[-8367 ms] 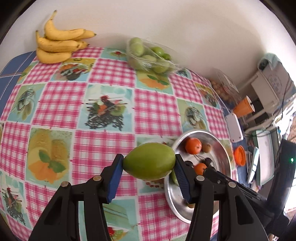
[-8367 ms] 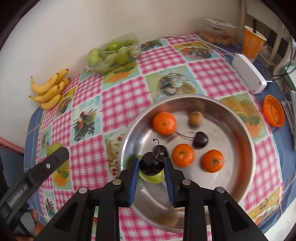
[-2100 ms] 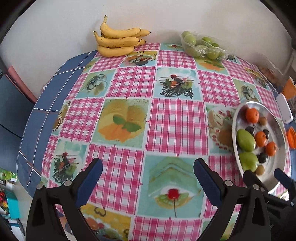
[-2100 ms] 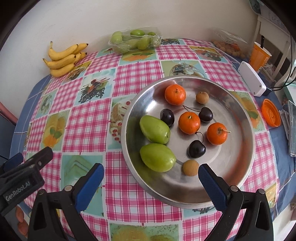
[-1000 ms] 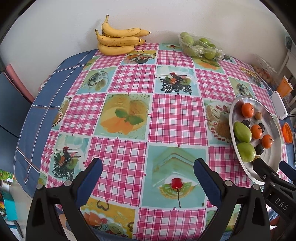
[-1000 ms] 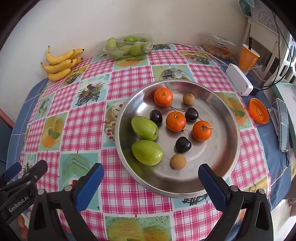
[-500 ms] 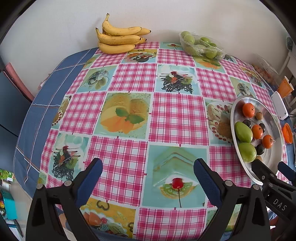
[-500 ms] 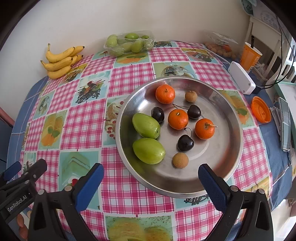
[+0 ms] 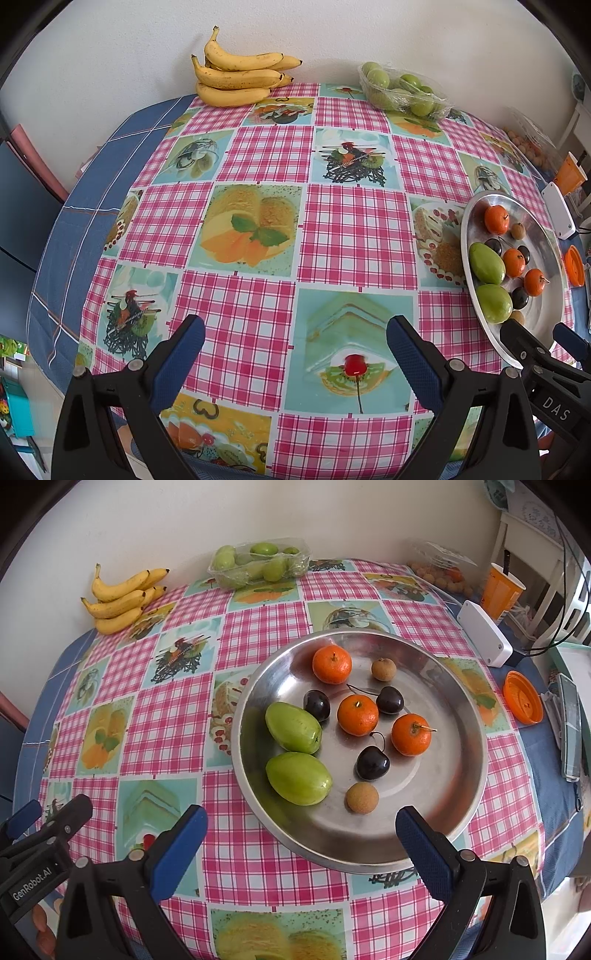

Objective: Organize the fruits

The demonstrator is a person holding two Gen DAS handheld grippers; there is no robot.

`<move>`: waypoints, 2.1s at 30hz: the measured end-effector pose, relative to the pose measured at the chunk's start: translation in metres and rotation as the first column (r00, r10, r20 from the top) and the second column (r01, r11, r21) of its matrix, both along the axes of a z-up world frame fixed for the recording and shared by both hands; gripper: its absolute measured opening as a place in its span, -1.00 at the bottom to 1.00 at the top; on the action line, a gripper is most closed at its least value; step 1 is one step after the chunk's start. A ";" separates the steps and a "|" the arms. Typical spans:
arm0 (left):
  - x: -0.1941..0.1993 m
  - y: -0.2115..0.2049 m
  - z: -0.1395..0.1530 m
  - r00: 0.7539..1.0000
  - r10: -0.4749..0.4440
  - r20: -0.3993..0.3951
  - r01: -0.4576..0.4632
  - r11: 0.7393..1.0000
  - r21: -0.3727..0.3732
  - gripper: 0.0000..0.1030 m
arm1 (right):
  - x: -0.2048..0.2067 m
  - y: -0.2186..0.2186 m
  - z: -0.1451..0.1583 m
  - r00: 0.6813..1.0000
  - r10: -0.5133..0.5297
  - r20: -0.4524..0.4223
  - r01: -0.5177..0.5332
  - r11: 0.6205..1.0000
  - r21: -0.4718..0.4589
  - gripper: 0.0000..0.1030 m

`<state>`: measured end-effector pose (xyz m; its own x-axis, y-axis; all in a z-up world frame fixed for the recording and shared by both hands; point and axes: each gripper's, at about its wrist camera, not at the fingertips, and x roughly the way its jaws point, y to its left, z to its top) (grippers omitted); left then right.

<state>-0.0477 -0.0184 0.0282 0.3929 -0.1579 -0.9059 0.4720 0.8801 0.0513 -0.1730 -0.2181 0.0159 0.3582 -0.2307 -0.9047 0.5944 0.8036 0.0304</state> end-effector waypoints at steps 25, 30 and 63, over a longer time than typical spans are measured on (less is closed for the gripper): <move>0.001 0.000 0.000 1.000 -0.002 -0.001 0.002 1.000 0.001 0.91 | 0.000 0.001 -0.001 1.000 0.000 -0.002 0.000 1.000 0.001 1.00; 0.001 0.001 0.000 1.000 -0.003 -0.001 0.003 1.000 0.000 0.91 | 0.001 0.001 -0.001 1.000 -0.001 -0.002 0.001 1.000 0.002 1.00; 0.000 0.000 -0.001 1.000 0.012 0.000 -0.012 1.000 0.017 0.91 | -0.001 0.004 -0.005 1.000 -0.002 -0.008 0.002 1.000 0.009 1.00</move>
<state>-0.0473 -0.0183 0.0276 0.3944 -0.1379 -0.9085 0.4614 0.8847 0.0661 -0.1742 -0.2144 0.0107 0.3508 -0.2233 -0.9095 0.5966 0.8019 0.0332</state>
